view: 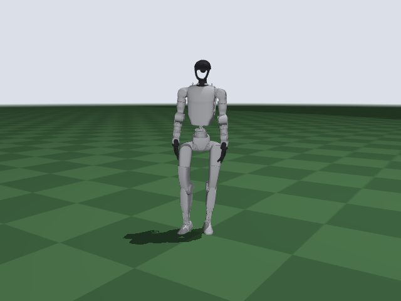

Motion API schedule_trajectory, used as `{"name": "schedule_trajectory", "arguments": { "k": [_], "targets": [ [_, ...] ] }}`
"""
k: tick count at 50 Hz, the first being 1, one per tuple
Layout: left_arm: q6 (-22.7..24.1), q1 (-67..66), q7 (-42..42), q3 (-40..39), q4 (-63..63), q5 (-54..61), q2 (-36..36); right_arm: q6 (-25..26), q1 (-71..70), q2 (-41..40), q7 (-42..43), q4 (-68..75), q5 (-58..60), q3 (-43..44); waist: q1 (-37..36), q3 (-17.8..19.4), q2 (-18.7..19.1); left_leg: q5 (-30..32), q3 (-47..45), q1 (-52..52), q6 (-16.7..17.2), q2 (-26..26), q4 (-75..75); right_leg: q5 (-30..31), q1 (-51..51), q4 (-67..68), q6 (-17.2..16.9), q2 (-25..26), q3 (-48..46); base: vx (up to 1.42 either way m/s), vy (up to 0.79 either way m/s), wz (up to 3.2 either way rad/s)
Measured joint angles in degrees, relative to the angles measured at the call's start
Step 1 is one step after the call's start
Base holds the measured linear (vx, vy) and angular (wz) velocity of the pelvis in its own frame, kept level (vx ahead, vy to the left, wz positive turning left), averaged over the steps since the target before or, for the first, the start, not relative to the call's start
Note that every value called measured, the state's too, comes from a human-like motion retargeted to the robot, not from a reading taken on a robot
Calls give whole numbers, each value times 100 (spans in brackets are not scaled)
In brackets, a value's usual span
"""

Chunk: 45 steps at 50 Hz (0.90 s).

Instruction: In place motions

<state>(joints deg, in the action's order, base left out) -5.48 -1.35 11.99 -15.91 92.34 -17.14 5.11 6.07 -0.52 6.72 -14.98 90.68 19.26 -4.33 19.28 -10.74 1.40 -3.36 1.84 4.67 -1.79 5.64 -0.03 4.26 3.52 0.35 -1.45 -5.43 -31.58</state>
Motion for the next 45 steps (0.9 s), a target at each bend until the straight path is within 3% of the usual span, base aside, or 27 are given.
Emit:
{"name": "schedule_trajectory", "arguments": {
  "k": [45],
  "targets": [
    [0,0,-15,9,6,2,5,-3,5,-12,3,-2,0,-26,-5,-17,-8,-26,-63,15,20,-25,-7,-37,35,-2,21,44,31,0,0,0]
  ]
}}
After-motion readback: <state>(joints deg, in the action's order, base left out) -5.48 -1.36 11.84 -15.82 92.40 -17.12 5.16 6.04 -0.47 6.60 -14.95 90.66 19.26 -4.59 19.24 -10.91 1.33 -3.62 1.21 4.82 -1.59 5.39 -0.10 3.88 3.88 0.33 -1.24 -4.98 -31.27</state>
